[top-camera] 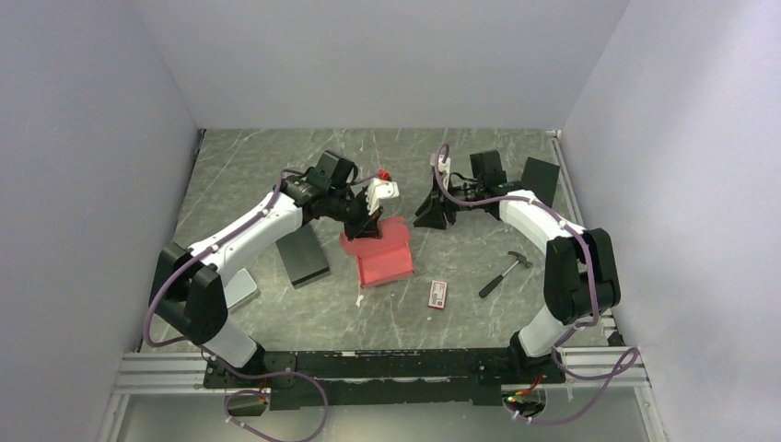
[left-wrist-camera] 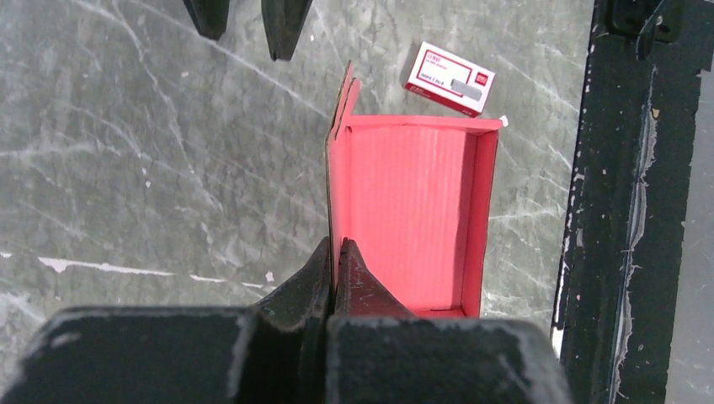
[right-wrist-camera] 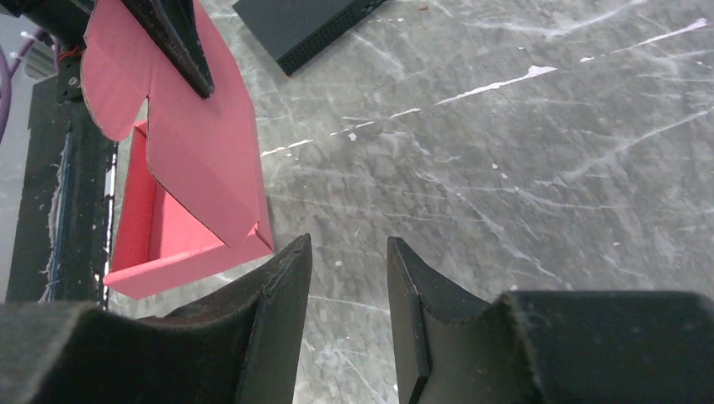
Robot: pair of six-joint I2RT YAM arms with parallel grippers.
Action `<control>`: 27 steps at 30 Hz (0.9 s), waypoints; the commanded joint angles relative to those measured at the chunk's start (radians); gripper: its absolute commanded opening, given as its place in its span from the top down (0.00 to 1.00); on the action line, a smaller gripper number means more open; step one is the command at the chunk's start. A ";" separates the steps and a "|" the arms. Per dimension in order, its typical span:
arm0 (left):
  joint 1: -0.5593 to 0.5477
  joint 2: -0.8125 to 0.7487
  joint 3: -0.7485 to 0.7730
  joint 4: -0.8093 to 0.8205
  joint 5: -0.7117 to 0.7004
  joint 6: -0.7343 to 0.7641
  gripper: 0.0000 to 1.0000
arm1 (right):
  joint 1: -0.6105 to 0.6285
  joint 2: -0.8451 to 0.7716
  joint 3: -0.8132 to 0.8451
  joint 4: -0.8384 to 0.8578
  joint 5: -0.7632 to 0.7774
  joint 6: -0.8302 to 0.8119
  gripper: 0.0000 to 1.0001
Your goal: Fold the paper box
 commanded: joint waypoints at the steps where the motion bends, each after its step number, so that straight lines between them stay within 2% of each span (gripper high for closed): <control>1: -0.009 -0.037 -0.027 0.098 0.065 -0.006 1.00 | 0.016 -0.042 0.044 -0.072 -0.074 -0.105 0.58; 8: -0.011 -0.031 -0.015 0.079 0.071 0.000 1.00 | 0.059 -0.068 0.067 -0.192 -0.145 -0.222 0.55; 19: -0.011 -0.031 -0.016 0.080 0.088 0.002 1.00 | 0.077 -0.084 0.065 -0.217 -0.162 -0.248 0.48; 27: -0.012 -0.046 -0.025 0.092 0.128 0.006 1.00 | 0.106 -0.064 0.083 -0.247 -0.170 -0.264 0.51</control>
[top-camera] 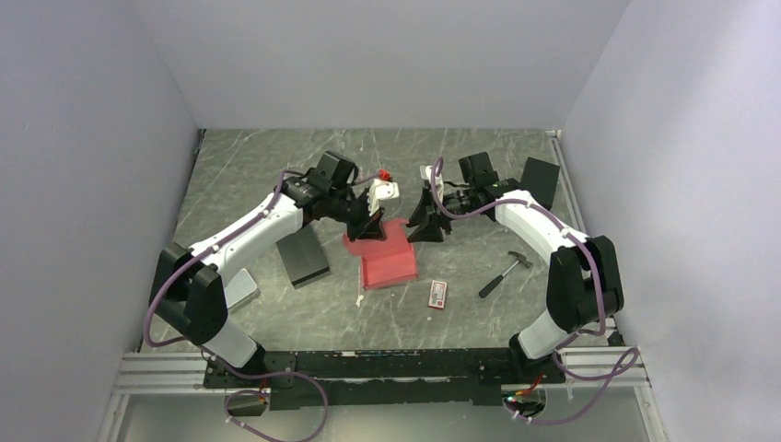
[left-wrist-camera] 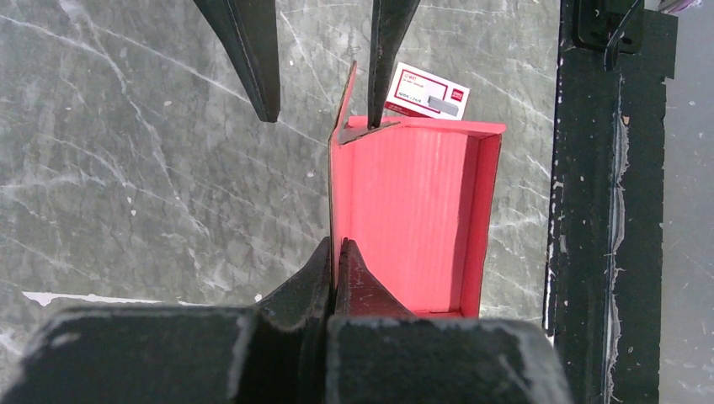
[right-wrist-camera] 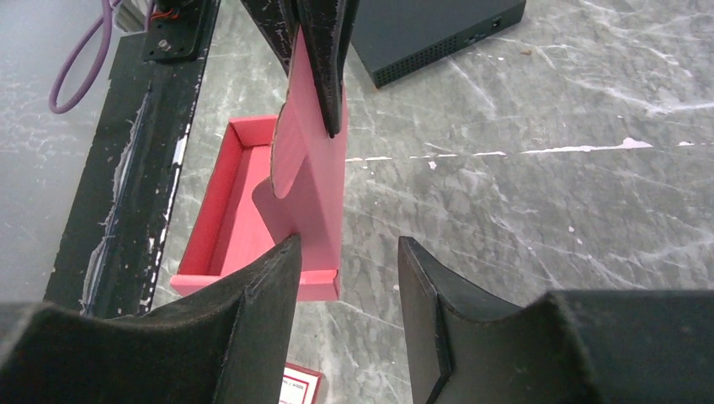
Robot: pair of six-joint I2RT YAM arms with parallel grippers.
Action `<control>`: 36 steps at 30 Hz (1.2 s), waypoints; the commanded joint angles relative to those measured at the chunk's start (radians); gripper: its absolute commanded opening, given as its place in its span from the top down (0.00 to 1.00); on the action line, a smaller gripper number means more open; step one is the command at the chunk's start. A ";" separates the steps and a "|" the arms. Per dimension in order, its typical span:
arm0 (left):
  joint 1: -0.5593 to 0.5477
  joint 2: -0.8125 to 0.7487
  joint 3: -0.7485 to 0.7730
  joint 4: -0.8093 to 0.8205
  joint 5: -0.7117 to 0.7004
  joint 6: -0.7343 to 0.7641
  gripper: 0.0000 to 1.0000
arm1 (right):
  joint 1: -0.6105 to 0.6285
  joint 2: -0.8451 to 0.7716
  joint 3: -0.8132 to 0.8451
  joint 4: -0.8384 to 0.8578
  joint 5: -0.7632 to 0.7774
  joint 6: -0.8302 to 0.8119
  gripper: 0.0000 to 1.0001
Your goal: Fold the paper box
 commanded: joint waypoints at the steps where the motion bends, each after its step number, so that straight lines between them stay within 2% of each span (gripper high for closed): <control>1: -0.004 -0.034 -0.002 0.046 0.062 0.005 1.00 | 0.018 -0.016 0.039 -0.006 -0.069 -0.016 0.52; 14: -0.020 -0.025 -0.001 0.096 0.147 -0.017 1.00 | 0.057 -0.008 0.039 0.030 -0.080 0.029 0.55; 17: -0.025 -0.022 0.001 0.104 0.155 -0.022 1.00 | 0.064 -0.005 0.042 0.020 -0.083 0.019 0.59; 19: -0.027 -0.020 0.003 0.105 0.158 -0.024 1.00 | 0.065 -0.003 0.047 0.002 -0.092 0.005 0.64; 20: -0.028 -0.018 0.004 0.105 0.159 -0.025 1.00 | 0.065 -0.002 0.050 -0.008 -0.096 -0.004 0.70; 22: -0.030 -0.015 0.005 0.109 0.162 -0.029 1.00 | 0.065 0.002 0.058 -0.028 -0.108 -0.020 0.96; 23: -0.031 -0.015 0.005 0.110 0.165 -0.030 1.00 | 0.065 0.003 0.060 -0.035 -0.108 -0.028 1.00; 28: -0.033 -0.017 0.003 0.115 0.170 -0.030 1.00 | 0.065 -0.013 0.027 0.027 -0.083 0.026 1.00; 31: -0.033 -0.016 0.001 0.111 0.174 -0.027 1.00 | 0.066 -0.003 0.041 0.016 -0.102 0.034 0.77; 33: -0.033 -0.015 0.001 0.112 0.181 -0.027 1.00 | 0.066 -0.002 0.052 0.013 -0.120 0.041 0.70; 36: -0.034 -0.009 0.001 0.114 0.187 -0.030 1.00 | 0.067 -0.018 0.042 0.065 -0.134 0.093 0.68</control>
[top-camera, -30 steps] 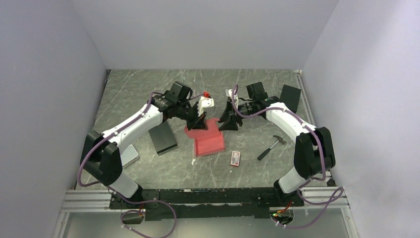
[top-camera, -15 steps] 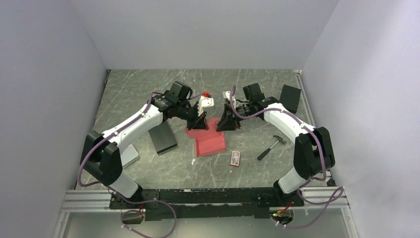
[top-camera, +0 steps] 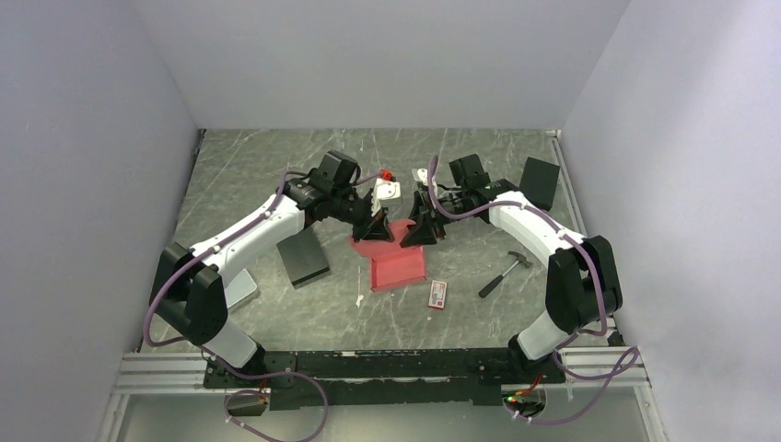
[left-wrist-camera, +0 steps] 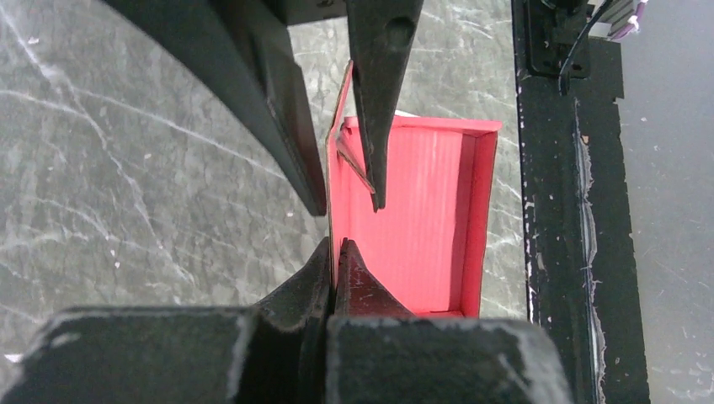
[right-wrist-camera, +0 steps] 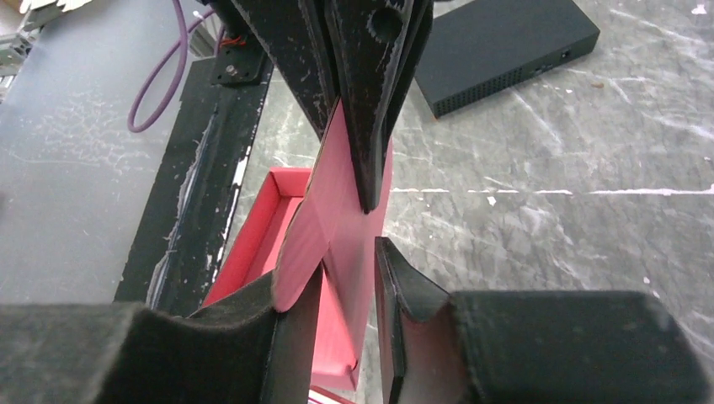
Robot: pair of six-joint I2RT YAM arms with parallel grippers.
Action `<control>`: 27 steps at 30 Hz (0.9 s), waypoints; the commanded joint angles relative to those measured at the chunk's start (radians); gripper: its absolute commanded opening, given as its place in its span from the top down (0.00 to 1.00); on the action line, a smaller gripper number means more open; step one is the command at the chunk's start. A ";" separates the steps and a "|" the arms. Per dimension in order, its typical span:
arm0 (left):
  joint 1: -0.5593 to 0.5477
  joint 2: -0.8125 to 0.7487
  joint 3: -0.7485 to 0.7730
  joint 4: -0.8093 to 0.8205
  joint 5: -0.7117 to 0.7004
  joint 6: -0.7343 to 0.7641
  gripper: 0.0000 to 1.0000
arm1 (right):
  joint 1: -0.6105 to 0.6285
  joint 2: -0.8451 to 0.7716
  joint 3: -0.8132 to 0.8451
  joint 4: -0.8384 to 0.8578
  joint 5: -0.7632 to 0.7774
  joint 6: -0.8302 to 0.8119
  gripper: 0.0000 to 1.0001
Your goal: Fold the paper box
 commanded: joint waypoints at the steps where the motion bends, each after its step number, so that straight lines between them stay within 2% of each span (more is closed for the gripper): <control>1: -0.021 -0.007 0.008 0.065 0.099 -0.014 1.00 | 0.011 -0.026 0.023 0.119 -0.064 0.060 0.69; 2: -0.021 -0.006 0.010 0.064 0.101 -0.014 1.00 | 0.011 -0.031 0.016 0.144 -0.062 0.086 0.73; 5: -0.022 0.004 0.019 0.056 0.104 -0.010 1.00 | 0.011 -0.030 0.021 0.146 -0.062 0.099 0.98; 9: -0.023 0.015 0.033 0.037 0.105 -0.002 1.00 | 0.011 -0.024 0.032 0.118 -0.054 0.081 1.00; 13: -0.024 0.009 0.030 0.041 0.099 -0.003 1.00 | 0.011 -0.045 -0.005 0.186 -0.039 0.136 1.00; 14: -0.023 0.006 0.029 0.039 0.095 -0.001 1.00 | 0.011 -0.041 -0.001 0.166 -0.033 0.126 0.98; 15: -0.023 0.004 0.029 0.036 0.090 0.003 1.00 | 0.010 -0.033 0.010 0.121 -0.031 0.073 0.85; 16: -0.024 0.001 0.031 0.027 0.084 0.007 1.00 | 0.011 -0.022 0.029 0.059 -0.024 0.036 0.78; 19: -0.023 -0.010 0.034 0.001 0.068 0.027 1.00 | 0.004 0.005 0.068 -0.076 -0.017 -0.098 0.73; 25: -0.021 -0.028 0.036 -0.023 0.054 0.046 1.00 | -0.003 0.005 0.054 -0.079 0.000 -0.121 0.71; 27: -0.018 -0.032 0.034 -0.024 0.053 0.047 1.00 | -0.005 0.008 0.052 -0.083 0.007 -0.130 0.65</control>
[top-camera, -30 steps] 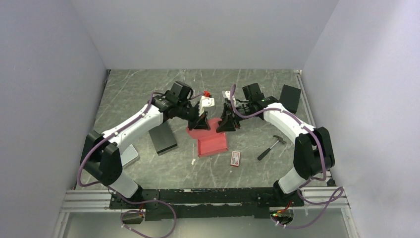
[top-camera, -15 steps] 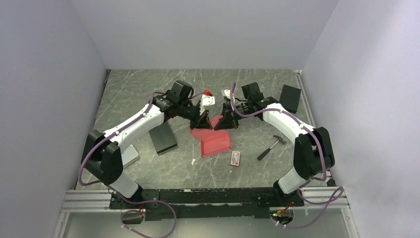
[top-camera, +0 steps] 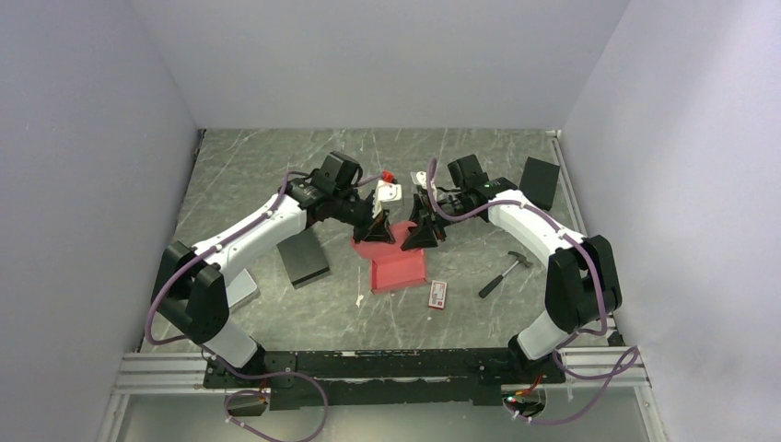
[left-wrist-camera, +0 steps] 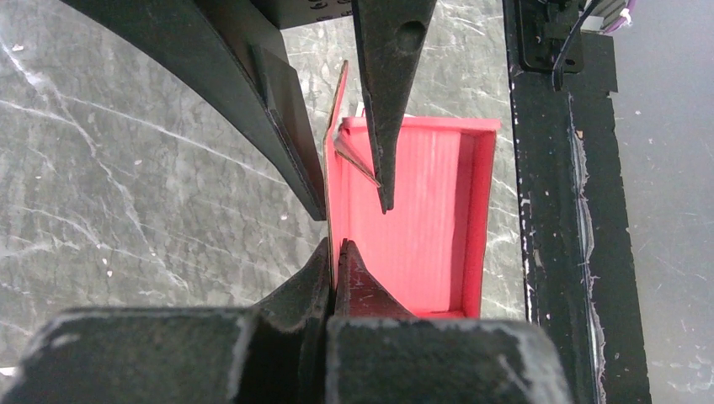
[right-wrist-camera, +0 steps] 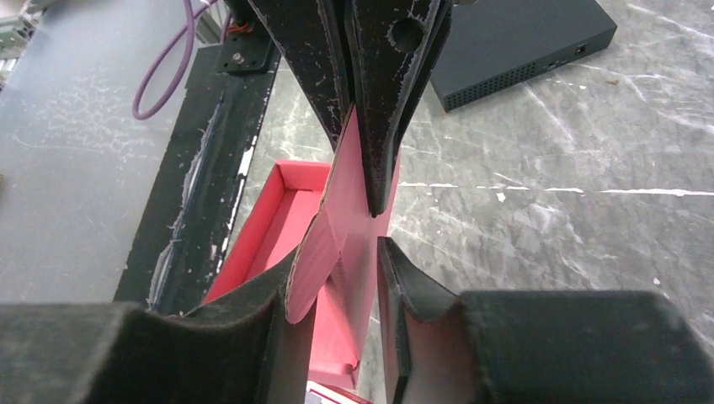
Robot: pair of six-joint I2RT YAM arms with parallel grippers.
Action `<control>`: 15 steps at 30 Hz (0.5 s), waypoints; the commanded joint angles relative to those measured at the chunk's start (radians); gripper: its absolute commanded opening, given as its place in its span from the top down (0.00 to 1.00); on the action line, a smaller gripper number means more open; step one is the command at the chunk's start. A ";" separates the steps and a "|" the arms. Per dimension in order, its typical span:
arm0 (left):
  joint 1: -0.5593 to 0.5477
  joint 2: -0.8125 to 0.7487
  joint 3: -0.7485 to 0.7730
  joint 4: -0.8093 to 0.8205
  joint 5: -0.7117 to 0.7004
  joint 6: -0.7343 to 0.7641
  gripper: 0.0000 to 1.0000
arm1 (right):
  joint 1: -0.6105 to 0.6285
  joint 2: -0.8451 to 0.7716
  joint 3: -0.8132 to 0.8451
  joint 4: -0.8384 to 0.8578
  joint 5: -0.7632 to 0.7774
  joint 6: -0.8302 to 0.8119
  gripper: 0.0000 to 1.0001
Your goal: Fold the paper box
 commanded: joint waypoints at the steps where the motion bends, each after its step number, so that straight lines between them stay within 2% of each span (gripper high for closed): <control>1: -0.006 -0.044 0.030 -0.024 0.033 0.024 1.00 | -0.010 0.007 0.029 -0.016 0.012 -0.080 0.63; 4: 0.000 -0.050 0.030 -0.026 0.037 0.025 1.00 | -0.014 0.017 0.023 -0.027 0.022 -0.096 0.63; 6: 0.003 -0.056 0.029 -0.022 0.039 0.024 1.00 | -0.017 0.021 0.026 -0.034 0.023 -0.104 0.68; 8: 0.005 -0.059 0.023 -0.014 0.045 0.021 1.00 | -0.018 0.026 0.029 -0.037 0.020 -0.104 0.77; 10: 0.005 -0.057 0.019 -0.004 0.054 0.017 1.00 | -0.018 0.031 0.034 -0.036 0.012 -0.100 0.96; 11: 0.005 -0.054 0.019 0.000 0.059 0.013 1.00 | -0.017 0.033 0.037 -0.038 0.009 -0.099 1.00; 15: 0.005 -0.041 0.022 0.013 0.073 -0.014 1.00 | -0.019 0.026 0.036 -0.023 0.000 -0.080 1.00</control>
